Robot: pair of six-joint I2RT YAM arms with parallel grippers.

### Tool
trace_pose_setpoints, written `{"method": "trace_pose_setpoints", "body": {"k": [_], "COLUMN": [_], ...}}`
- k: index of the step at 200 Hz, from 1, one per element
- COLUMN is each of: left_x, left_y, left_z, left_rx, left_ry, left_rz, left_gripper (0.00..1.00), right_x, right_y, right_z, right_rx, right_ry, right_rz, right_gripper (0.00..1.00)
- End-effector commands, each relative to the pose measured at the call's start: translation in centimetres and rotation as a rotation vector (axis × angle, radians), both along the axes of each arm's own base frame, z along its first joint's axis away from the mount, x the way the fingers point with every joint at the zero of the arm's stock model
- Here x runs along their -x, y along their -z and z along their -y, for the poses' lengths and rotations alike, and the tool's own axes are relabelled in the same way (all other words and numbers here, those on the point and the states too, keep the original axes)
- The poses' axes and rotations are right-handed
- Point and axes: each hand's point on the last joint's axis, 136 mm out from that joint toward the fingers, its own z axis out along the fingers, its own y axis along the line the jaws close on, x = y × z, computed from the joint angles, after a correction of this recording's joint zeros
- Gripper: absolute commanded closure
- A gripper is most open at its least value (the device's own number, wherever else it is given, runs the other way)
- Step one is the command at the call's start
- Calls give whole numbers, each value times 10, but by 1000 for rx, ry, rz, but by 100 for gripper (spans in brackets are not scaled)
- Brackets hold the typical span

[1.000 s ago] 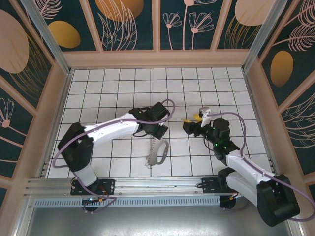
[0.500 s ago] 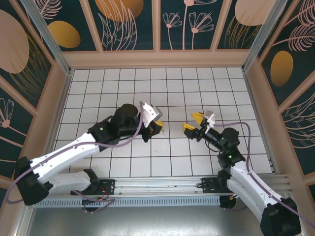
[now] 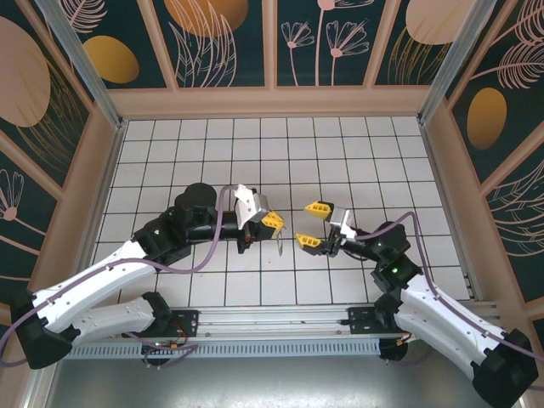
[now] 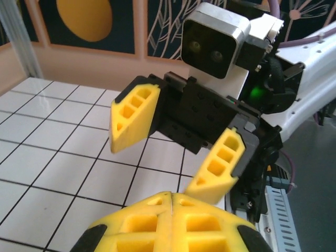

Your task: Put the keys on the keyring

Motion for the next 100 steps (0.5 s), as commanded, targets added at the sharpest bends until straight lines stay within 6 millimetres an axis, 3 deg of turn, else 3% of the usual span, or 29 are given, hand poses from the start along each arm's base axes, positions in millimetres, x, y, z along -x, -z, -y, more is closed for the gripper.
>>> {"method": "trace_pose_setpoints", "body": {"k": [1, 29, 56, 100], "left_x": [18, 30, 35, 39], "left_y": [-27, -35, -43, -41], "left_z": [0, 1, -1, 0], "left_rx": [79, 99, 115, 114], "left_ry": [100, 166, 189, 217], "left_rz": [67, 66, 78, 68], "left_gripper": [100, 100, 100, 100], "right_x": [9, 12, 17, 43], "right_y": [-19, -31, -41, -35], "right_z": [-5, -8, -10, -22], "right_rx": [3, 3, 3, 27], "right_ry": [-2, -13, -45, -226], "right_rz": [139, 186, 221, 194], "right_gripper": [34, 35, 43, 44]}}
